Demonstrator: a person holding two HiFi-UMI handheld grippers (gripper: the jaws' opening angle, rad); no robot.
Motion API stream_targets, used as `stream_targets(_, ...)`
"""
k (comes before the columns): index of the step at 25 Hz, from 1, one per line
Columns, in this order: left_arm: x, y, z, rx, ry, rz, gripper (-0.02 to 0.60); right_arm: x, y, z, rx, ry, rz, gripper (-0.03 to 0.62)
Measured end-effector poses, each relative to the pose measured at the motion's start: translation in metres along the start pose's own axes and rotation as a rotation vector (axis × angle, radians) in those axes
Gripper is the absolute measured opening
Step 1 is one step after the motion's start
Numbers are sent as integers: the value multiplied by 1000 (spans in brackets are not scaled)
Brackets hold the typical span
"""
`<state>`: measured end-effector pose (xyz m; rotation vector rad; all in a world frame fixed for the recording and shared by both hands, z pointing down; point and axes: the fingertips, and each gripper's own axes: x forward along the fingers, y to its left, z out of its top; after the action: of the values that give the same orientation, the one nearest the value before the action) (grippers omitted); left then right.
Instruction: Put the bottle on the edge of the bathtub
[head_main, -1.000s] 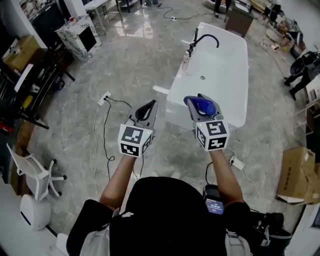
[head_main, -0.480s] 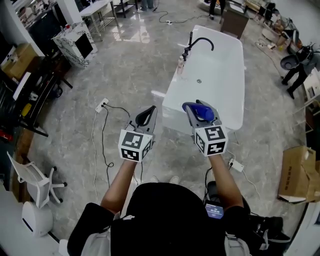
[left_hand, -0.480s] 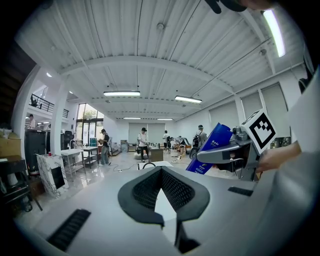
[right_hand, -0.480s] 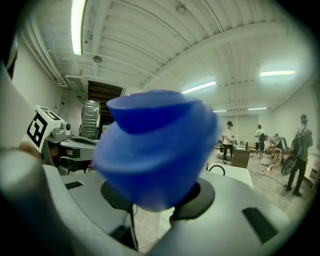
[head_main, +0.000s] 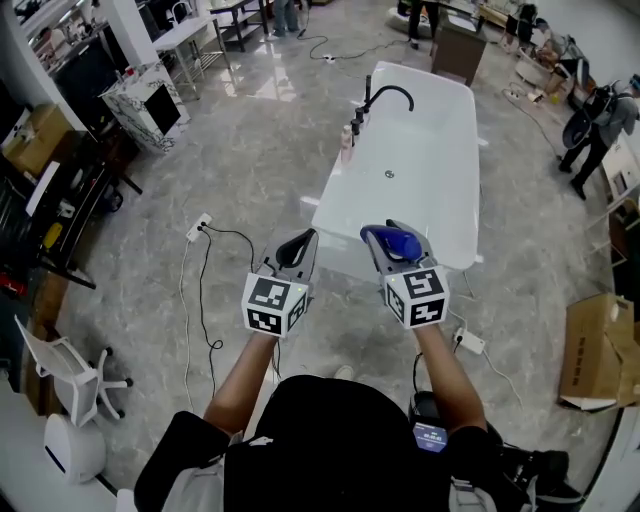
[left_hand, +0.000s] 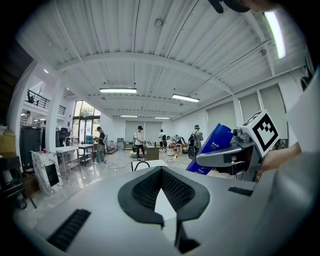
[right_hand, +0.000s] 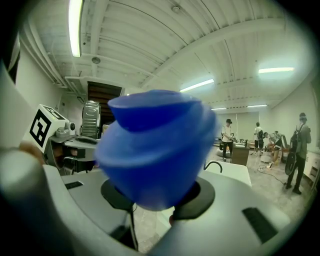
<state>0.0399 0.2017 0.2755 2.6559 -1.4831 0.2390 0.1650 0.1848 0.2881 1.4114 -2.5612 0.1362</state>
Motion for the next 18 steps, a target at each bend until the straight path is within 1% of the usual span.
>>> stream_targets(5, 20, -14, -1, -3, 6, -12, 11, 0, -15, -5, 6, 4, 4, 170)
stream_targets(9, 39, 0, 1, -6, 6, -28, 11, 21, -20, -7, 14, 11, 3, 170)
stream_targets(13, 65, 44, 13, 8, -18, -43, 11, 65, -19, -6, 47, 7, -8, 170)
stream_targets(16, 87, 86, 21, 19, -28, -52, 11, 110, -18, 3, 56, 7, -18, 170)
stream_targets(18, 101, 117, 25, 11, -30, -54, 11, 140, -20, 12, 58, 5, -22, 170)
